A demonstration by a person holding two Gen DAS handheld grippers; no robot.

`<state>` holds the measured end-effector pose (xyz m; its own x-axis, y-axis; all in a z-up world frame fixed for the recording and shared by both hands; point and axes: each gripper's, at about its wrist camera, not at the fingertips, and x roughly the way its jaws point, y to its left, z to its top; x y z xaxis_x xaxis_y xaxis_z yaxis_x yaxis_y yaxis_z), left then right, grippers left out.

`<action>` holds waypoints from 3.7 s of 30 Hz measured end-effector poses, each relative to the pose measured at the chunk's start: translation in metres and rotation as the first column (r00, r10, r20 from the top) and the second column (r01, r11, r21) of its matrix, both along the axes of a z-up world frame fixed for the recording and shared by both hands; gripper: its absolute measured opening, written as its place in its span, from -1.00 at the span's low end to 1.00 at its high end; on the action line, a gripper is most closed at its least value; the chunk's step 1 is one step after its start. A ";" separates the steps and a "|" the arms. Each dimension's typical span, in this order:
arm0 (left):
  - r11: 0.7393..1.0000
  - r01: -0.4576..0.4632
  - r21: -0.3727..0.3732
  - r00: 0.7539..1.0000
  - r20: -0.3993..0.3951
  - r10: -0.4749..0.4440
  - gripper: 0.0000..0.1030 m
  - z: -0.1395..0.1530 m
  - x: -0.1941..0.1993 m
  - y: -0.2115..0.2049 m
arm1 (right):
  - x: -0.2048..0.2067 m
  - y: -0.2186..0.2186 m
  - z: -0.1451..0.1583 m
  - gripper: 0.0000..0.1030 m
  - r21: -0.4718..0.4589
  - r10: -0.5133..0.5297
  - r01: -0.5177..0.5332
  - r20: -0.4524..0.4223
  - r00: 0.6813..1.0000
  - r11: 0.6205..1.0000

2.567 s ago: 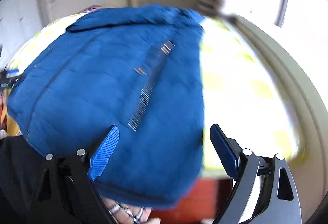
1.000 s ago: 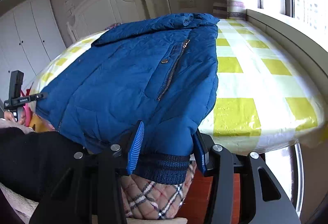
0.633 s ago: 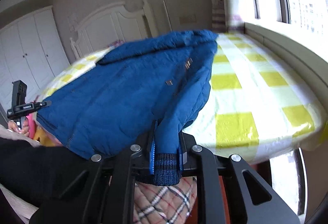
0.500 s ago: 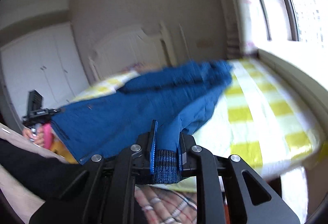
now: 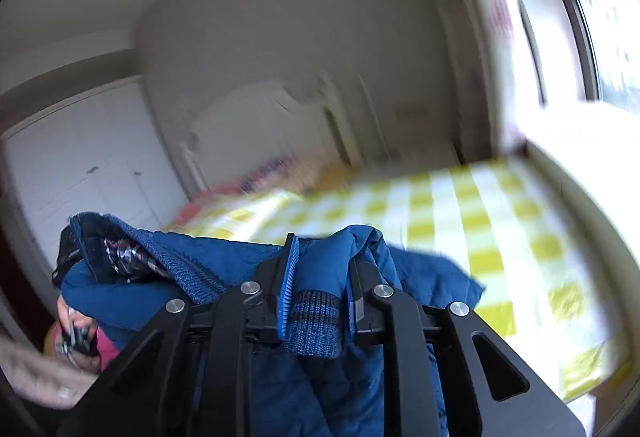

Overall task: Fold large clothes
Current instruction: 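Lift the hem with both grippers and fold it toward the collar, then lay the folded hem onto the jacket and press it flat with both grippers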

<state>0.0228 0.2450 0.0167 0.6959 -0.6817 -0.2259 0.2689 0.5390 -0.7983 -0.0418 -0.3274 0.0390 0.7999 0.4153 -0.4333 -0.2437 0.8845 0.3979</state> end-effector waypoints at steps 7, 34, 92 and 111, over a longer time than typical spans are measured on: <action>0.968 -0.247 -0.045 0.930 -0.290 0.224 0.56 -0.093 0.108 0.048 | 0.103 -0.041 -0.101 0.29 0.213 -0.060 0.133 -0.318 0.946 0.968; 0.816 0.050 0.575 0.999 -0.018 -0.048 -0.82 -0.014 0.118 -0.066 | 0.075 0.023 -0.018 -0.71 -0.340 0.021 -0.018 0.007 1.000 0.940; 0.538 0.063 0.841 0.990 -0.123 0.075 0.96 -0.093 0.253 -0.215 | 0.244 0.189 -0.129 0.28 -0.532 -0.063 -0.088 -0.259 0.964 0.842; 0.582 0.091 0.808 0.983 -0.166 0.076 0.96 -0.091 0.258 -0.211 | 0.238 0.046 -0.143 0.43 -0.344 -0.291 0.166 -0.353 0.889 0.924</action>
